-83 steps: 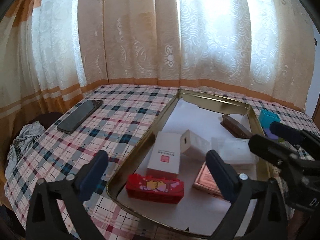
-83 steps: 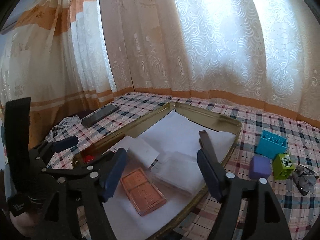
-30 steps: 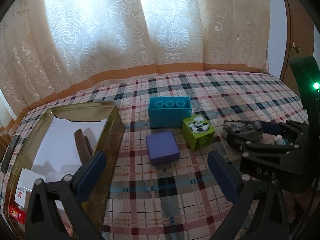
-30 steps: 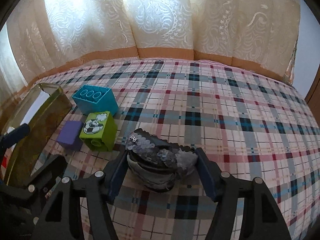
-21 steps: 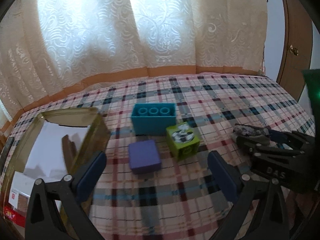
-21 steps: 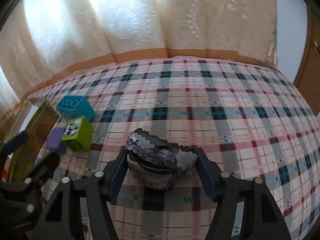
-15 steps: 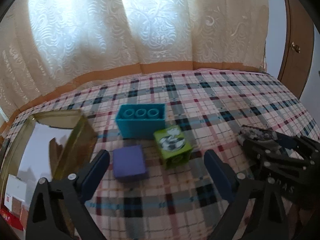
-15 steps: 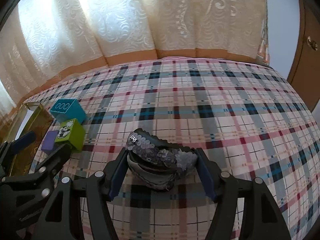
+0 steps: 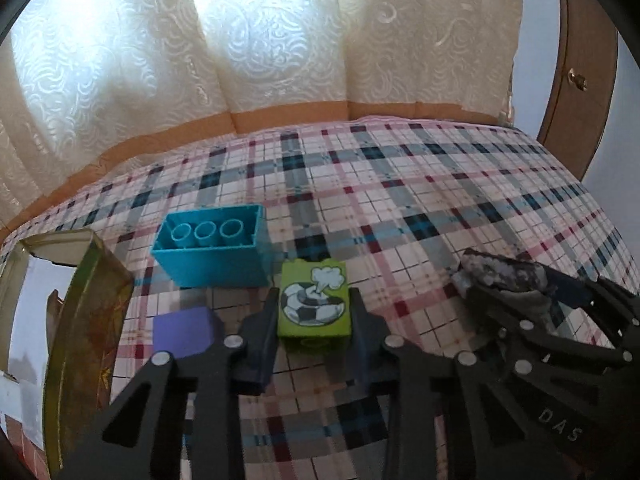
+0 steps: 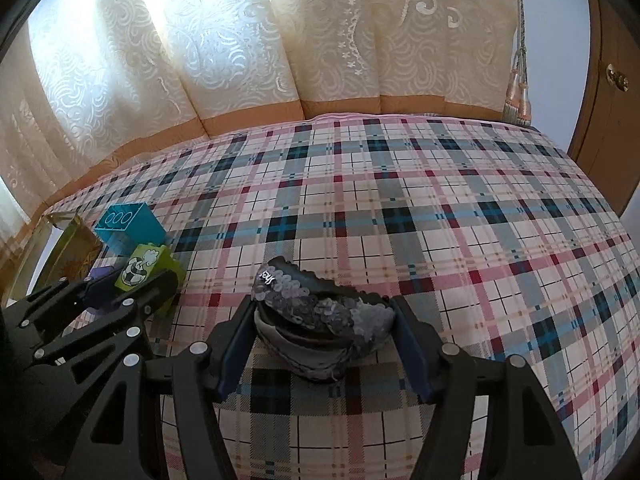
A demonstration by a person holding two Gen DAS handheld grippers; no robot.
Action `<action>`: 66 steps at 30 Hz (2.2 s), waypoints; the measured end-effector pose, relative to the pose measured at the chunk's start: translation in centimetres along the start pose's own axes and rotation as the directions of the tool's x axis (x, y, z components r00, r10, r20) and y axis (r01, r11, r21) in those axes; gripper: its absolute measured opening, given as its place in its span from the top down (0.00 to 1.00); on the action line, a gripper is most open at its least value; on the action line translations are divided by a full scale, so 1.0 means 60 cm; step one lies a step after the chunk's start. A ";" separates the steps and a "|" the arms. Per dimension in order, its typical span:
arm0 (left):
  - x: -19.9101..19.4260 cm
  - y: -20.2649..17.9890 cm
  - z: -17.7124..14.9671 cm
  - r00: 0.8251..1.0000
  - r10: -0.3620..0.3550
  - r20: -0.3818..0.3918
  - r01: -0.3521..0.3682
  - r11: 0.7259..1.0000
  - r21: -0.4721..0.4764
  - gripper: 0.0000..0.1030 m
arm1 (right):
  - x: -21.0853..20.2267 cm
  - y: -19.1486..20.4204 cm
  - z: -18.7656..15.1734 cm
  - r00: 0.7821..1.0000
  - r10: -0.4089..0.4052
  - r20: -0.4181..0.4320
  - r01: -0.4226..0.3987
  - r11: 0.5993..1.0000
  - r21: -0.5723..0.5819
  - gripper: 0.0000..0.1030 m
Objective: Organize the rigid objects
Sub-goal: 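Grasp the grey sequined pouch with the right gripper while the left grasps the green printed block, then carry the grey pouch and green block toward the gold tray with both grippers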
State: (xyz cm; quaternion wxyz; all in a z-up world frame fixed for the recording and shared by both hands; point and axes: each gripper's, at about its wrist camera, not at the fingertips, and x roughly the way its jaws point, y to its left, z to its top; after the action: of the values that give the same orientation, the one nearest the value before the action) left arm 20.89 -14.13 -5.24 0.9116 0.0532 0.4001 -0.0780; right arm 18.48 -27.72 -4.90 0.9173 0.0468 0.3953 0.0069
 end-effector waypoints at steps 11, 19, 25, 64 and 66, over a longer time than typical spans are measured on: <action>-0.045 -0.008 -0.016 0.991 0.068 0.115 -0.072 0.997 0.024 0.70 | -0.022 0.018 -0.005 0.999 -0.018 0.047 0.020 0.999 -0.040 0.34; -0.087 0.007 -0.047 0.982 0.087 0.170 -0.090 0.996 0.008 0.70 | -0.046 0.031 -0.014 0.996 0.001 0.092 0.004 0.998 -0.059 0.34; -0.114 0.038 -0.074 0.977 0.098 0.189 -0.092 0.995 -0.041 0.70 | -0.063 0.047 -0.026 0.992 0.022 0.125 -0.012 0.997 -0.078 0.34; -0.196 0.133 -0.149 0.952 0.140 0.271 -0.100 0.983 -0.154 0.70 | -0.116 0.124 -0.070 0.968 0.133 0.215 -0.087 0.974 -0.210 0.35; -0.198 0.133 -0.150 0.950 0.144 0.276 -0.104 0.983 -0.154 0.70 | -0.121 0.127 -0.073 0.965 0.133 0.227 -0.084 0.973 -0.216 0.35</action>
State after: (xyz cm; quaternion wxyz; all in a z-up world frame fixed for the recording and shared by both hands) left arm 7.95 -3.67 -2.26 0.9644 0.0034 0.2645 0.0003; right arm 10.51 -20.14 -1.95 0.9566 -0.0257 0.2753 0.0923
